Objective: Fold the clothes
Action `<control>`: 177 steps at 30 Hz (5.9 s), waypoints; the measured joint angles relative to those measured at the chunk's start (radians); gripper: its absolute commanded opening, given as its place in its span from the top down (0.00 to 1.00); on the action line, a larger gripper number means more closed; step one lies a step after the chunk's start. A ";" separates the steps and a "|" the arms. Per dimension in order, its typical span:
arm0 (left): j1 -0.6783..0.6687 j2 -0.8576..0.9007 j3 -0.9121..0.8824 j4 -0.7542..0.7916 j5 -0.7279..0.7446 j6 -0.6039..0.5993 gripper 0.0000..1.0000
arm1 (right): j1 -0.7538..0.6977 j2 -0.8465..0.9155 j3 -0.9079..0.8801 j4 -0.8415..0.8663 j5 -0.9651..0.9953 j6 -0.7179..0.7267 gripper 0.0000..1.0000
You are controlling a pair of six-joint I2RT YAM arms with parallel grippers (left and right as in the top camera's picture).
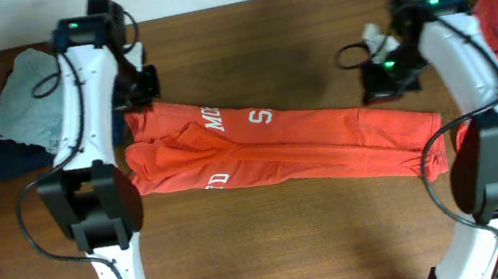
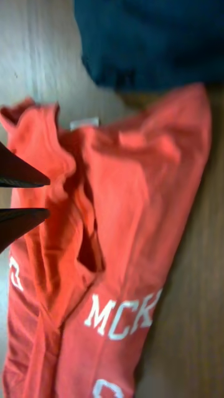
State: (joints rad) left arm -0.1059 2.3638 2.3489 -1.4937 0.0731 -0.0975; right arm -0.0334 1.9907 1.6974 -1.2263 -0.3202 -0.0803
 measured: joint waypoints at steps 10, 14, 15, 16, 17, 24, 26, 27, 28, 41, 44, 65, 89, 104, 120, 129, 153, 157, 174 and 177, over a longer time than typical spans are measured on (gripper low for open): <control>-0.088 0.000 -0.109 0.108 0.017 0.000 0.87 | 0.193 0.014 0.000 0.121 -0.013 -0.027 0.96; -0.101 0.000 -0.140 0.145 0.056 0.000 0.87 | 0.252 0.064 0.000 0.135 -0.015 -0.019 0.96; -0.104 0.000 -0.144 0.148 0.068 0.000 0.87 | 0.262 0.076 0.000 0.134 -0.015 -0.019 0.96; -0.106 0.000 -0.148 0.149 0.079 0.000 0.87 | 0.272 0.089 0.000 0.132 -0.015 -0.016 0.96; -0.108 0.000 -0.149 0.148 0.090 0.000 0.87 | 0.281 0.102 -0.001 0.130 -0.014 -0.008 0.96; -0.140 0.000 -0.150 0.152 0.159 0.000 0.89 | 0.282 0.124 -0.006 0.123 0.013 0.047 0.96; -0.158 0.000 -0.150 0.154 0.164 0.000 0.90 | 0.264 0.124 -0.007 0.107 0.027 0.059 0.96; -0.170 0.000 -0.150 0.159 0.166 0.000 0.90 | 0.252 0.124 -0.007 0.101 0.033 0.067 0.96; -0.180 0.000 -0.150 0.164 0.167 0.000 0.90 | 0.240 0.124 -0.007 0.095 0.038 0.074 0.96; -0.307 0.000 -0.317 0.280 0.182 0.000 0.91 | 0.080 0.124 -0.007 0.016 0.061 0.088 0.96; -0.324 0.000 -0.341 0.283 0.182 0.000 0.91 | 0.069 0.124 -0.007 0.015 0.061 0.089 0.96; -0.364 0.000 -0.410 0.135 0.182 -0.002 0.99 | 0.064 0.124 -0.007 0.007 0.104 0.089 0.96; -0.231 -0.039 -0.296 0.175 -0.011 -0.061 0.99 | 0.064 0.124 -0.007 0.003 0.113 0.088 0.95; -0.232 0.066 -0.299 0.087 -0.031 -0.061 0.99 | 0.060 0.124 -0.007 -0.027 0.163 0.092 0.88; -0.232 0.078 -0.266 0.072 -0.018 -0.061 0.99 | -0.166 0.124 -0.007 -0.140 0.180 0.163 0.93; -0.231 0.016 -0.181 0.139 -0.047 -0.061 0.99 | -0.177 0.121 -0.051 -0.166 0.180 0.220 0.96; -0.231 0.013 -0.178 0.276 -0.108 -0.056 0.99 | -0.167 0.063 -0.303 0.306 0.298 0.304 0.96; -0.230 0.013 -0.178 0.277 -0.108 -0.053 0.99 | -0.167 0.062 -0.301 0.317 0.301 0.294 0.96; -0.225 0.013 -0.178 0.272 -0.112 -0.049 0.52 | -0.274 0.040 -0.005 0.081 0.245 0.150 0.55; -0.225 0.013 -0.178 0.277 -0.115 -0.042 0.34 | -0.340 0.041 -0.016 0.108 0.244 0.130 0.49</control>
State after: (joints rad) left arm -0.3305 2.3764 2.1712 -1.2167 -0.0422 -0.1394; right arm -0.3729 2.0315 1.6817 -1.1183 -0.0765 0.0498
